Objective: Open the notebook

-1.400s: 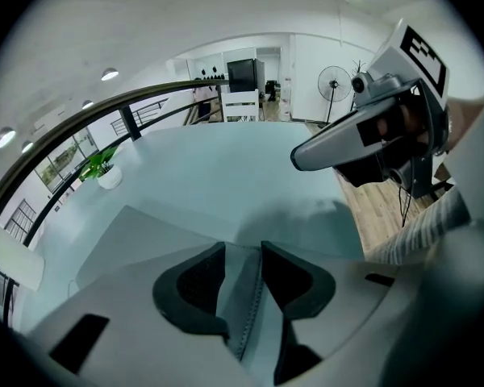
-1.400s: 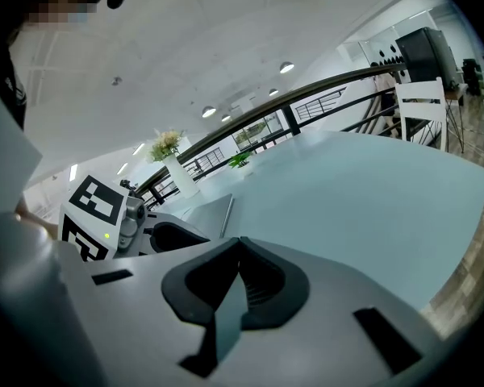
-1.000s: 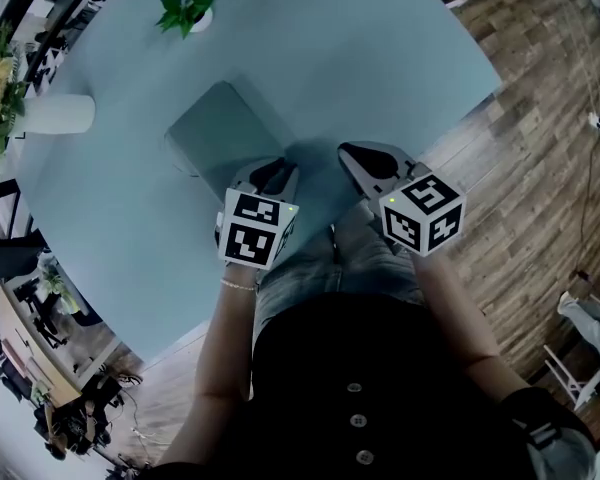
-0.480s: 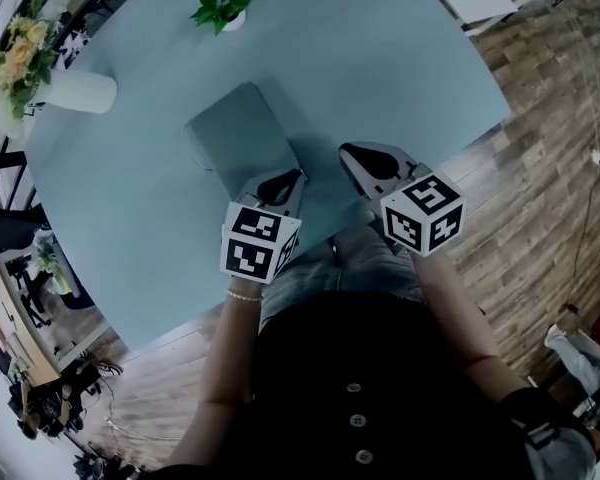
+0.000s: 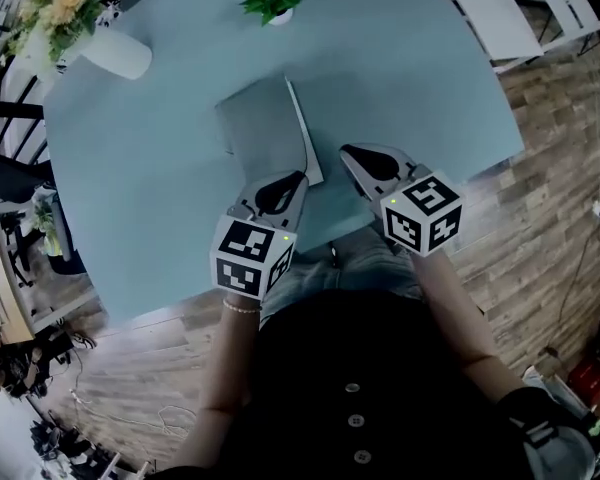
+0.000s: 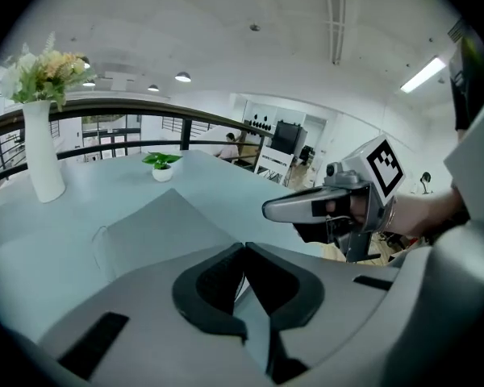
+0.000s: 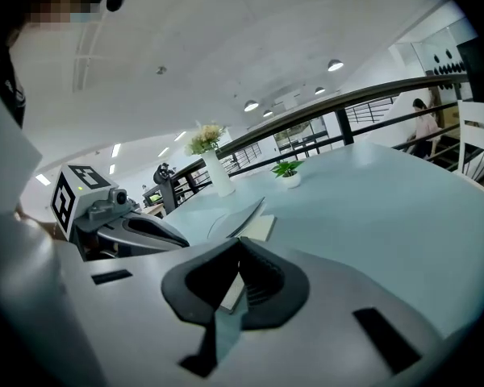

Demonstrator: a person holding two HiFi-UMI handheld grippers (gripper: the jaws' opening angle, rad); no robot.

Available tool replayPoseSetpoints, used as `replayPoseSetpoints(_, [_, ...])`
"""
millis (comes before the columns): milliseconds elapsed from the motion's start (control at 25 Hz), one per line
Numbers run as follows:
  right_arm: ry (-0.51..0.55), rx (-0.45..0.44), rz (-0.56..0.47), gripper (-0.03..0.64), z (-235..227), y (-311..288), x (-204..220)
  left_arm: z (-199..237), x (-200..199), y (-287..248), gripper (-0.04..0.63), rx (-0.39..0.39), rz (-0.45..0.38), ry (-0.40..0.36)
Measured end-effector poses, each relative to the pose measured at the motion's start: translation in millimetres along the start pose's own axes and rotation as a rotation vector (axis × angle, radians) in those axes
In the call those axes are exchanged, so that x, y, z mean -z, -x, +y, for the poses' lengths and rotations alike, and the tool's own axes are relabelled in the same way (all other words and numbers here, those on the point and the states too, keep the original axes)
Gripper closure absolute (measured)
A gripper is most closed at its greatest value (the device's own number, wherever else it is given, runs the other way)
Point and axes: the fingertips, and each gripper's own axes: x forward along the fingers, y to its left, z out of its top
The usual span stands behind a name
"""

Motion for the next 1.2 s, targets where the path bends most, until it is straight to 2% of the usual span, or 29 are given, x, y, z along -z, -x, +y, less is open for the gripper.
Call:
replayPoseSetpoints(360, [0.081,-0.107,0.031,0.612,31.2,-25.1,-13.3,20.2,-7.9,50.1,0.568,-0.12,-0.141,0.049])
replayPoseSetpoints(720, [0.178,-0.222,0.069,0.612,70.3,-50.2,-22.5,45.3,-2.4,99.4,0.568,-0.264,-0.27,0.148])
replayPoseSetpoints(1200, [0.26,-0.315,0.12,0.612,108.1,-77.8,-23.5,83.3,22.2,149.5,0.566,-0.409,-0.342,0.284])
